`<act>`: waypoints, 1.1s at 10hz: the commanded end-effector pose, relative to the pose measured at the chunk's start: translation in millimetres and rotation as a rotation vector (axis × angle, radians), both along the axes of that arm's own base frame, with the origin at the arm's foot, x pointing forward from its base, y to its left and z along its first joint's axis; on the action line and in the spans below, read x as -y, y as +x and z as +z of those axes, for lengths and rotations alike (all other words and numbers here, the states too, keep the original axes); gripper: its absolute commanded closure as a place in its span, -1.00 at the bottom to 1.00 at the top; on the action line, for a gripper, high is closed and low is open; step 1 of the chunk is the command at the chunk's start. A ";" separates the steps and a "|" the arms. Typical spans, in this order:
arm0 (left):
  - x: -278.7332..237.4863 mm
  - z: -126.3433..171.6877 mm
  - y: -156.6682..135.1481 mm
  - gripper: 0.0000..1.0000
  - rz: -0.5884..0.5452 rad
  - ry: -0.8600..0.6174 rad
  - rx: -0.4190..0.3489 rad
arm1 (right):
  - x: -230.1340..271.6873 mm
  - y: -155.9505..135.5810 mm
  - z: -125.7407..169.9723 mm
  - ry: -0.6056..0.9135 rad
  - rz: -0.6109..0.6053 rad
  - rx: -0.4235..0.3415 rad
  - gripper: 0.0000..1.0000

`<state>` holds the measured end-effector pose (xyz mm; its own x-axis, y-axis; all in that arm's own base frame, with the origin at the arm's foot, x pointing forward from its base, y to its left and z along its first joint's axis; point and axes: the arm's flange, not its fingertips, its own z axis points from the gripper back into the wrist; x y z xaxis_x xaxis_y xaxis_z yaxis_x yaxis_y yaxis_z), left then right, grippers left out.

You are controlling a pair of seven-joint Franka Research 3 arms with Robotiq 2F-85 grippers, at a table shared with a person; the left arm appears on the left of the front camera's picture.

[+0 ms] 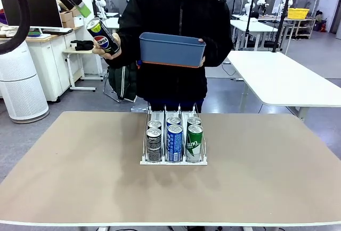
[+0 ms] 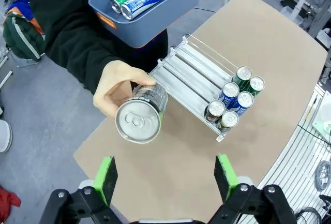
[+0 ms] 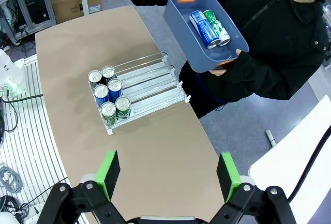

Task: Fill the beverage cans into the dispenser.
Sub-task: Pick up the Pepsi coke handed by the human.

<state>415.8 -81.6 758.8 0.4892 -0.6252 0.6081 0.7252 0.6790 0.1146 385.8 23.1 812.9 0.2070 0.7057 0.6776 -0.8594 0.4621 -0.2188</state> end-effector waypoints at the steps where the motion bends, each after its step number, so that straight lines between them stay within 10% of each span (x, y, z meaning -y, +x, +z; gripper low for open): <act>1: -10.0 9.8 15.9 -1.00 -0.075 -0.046 -0.049 | -0.2 -0.6 0.0 0.001 0.000 0.000 -1.00; 11: 1.2 -37.3 51.1 -1.00 -0.154 -0.042 0.001 | -0.2 -0.6 0.0 0.001 0.000 0.000 -1.00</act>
<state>467.1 -85.0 732.5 0.4203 -0.6737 0.6079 0.8090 0.5816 0.0853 385.8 23.1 813.1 0.2067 0.7057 0.6777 -0.8593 0.4622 -0.2192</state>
